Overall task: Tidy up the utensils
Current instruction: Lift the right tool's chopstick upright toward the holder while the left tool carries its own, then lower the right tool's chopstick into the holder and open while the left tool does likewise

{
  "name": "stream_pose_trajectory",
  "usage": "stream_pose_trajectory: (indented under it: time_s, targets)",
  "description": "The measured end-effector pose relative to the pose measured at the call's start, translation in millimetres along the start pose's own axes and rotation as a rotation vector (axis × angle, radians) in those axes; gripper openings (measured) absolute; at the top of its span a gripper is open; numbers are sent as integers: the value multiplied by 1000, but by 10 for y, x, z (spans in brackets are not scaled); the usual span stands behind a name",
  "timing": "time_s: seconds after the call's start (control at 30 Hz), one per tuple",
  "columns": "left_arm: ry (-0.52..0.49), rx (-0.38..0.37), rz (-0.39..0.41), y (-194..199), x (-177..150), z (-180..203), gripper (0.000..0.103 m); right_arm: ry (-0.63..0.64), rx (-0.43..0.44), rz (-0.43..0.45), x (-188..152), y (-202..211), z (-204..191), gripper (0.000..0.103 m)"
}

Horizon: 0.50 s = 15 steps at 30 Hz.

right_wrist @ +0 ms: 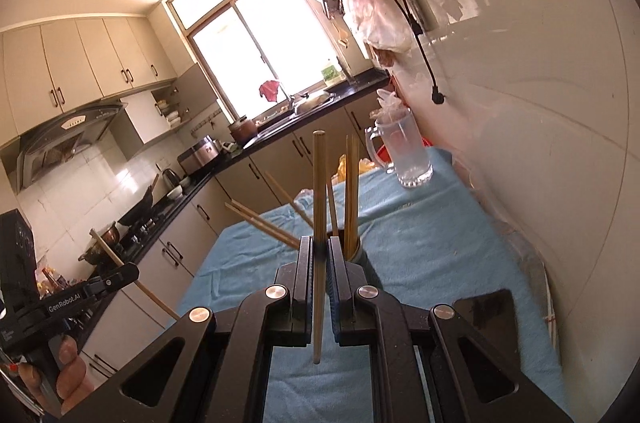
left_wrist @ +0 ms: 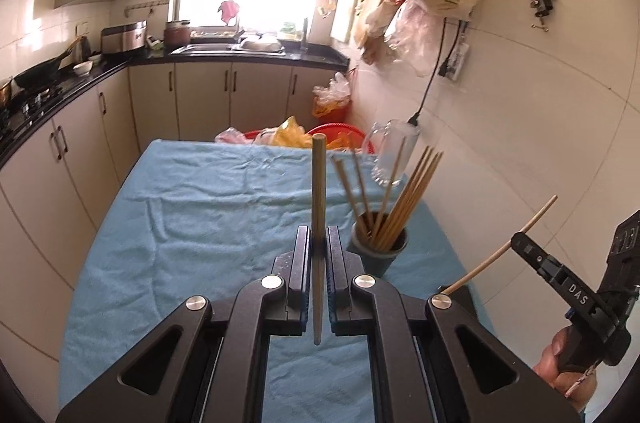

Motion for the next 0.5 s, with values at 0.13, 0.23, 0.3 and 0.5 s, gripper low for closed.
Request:
stream_pose_trajectory:
  time_s: [0.13,0.23,0.3,0.5]
  targets:
    - [-17,-32,14,28,182,165,6,13,0,27,169,40,14,7]
    - [-30,-52,35,49,337,300,6,21,-2,47,317,58,17,7]
    - [-39,-65,48,45,440,396,6,30,-9,60,409,58,16,7]
    - [-58,-92,69,-75,704,625,6,29,-15,91,723,-19,51,7]
Point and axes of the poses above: each gripper's, at about its wrist camera, not at the fingertips, and y roughly against the way its jaws point, z to its right, x to its top, the point moved 1 cm from there along -y, roughly the way its jaws point, and after that the axes turned 10 degrees about x, right-handed, at the moved point
